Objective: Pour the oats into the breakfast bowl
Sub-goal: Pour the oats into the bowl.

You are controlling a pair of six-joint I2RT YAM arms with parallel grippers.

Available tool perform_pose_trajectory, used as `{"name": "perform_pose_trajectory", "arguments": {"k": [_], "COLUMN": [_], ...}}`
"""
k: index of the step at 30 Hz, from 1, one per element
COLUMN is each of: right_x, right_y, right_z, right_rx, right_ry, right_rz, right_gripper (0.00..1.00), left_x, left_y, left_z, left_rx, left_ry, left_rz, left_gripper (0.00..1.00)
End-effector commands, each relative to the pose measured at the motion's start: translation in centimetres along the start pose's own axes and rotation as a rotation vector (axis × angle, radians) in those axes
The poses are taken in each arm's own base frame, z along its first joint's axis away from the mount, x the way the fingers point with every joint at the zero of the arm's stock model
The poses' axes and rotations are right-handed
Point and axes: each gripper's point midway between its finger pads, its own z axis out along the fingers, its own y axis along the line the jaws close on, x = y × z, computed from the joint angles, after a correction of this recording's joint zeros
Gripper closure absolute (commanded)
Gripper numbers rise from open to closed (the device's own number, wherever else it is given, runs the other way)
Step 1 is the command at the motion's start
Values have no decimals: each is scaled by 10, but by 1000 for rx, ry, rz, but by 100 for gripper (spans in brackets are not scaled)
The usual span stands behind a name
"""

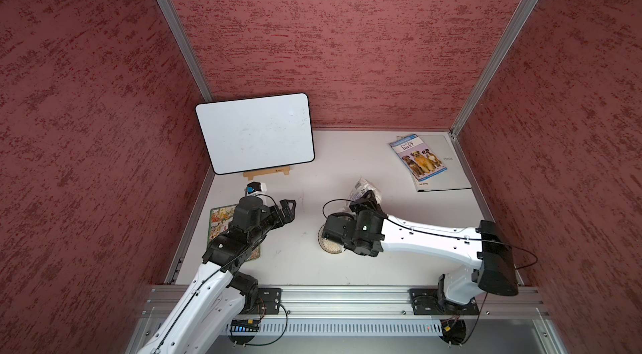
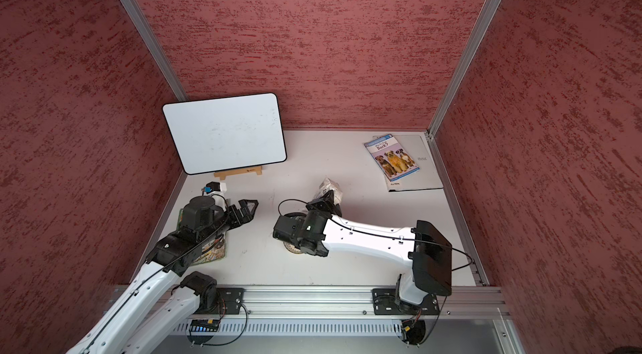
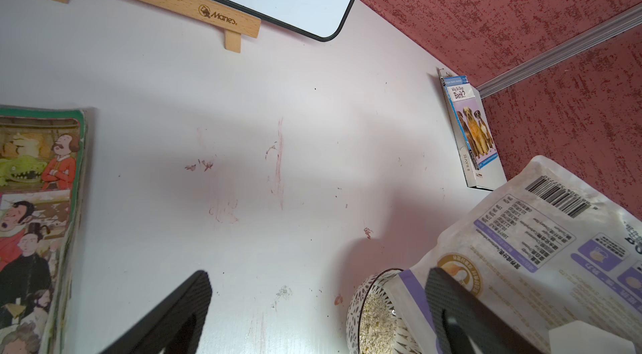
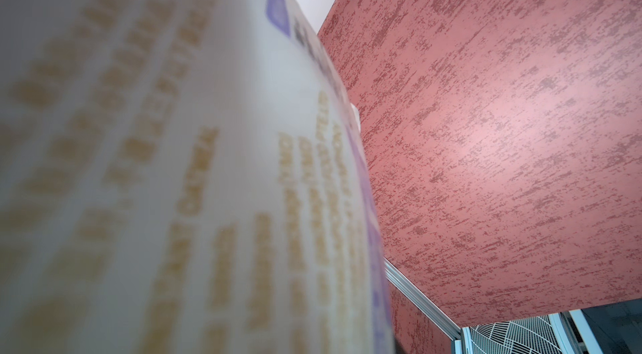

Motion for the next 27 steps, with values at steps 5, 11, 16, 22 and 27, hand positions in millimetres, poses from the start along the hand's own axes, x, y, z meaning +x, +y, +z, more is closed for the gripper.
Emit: {"name": "perform_pose_trajectory", "arguments": {"k": [5, 11, 16, 22, 27], "right_x": [14, 15, 21, 20, 23], "right_y": [-23, -28, -36, -32, -34], "right_z": [-5, -7, -10, -8, -9], "right_rx": [96, 106, 116, 117, 122], "right_ry": [78, 79, 77, 89, 89], "right_rz": [33, 58, 87, 59, 82], "right_gripper": [100, 100, 100, 100, 100], "left_x": [2, 2, 2, 2, 2], "left_y": [1, 1, 2, 2, 2], "left_z": [2, 2, 3, 3, 2], "left_rx": [6, 8, 8, 7, 7], "left_ry": [0, -3, -2, -2, -3], "left_rz": [7, 7, 7, 7, 6], "left_gripper": [0, 0, 0, 0, 0]}}
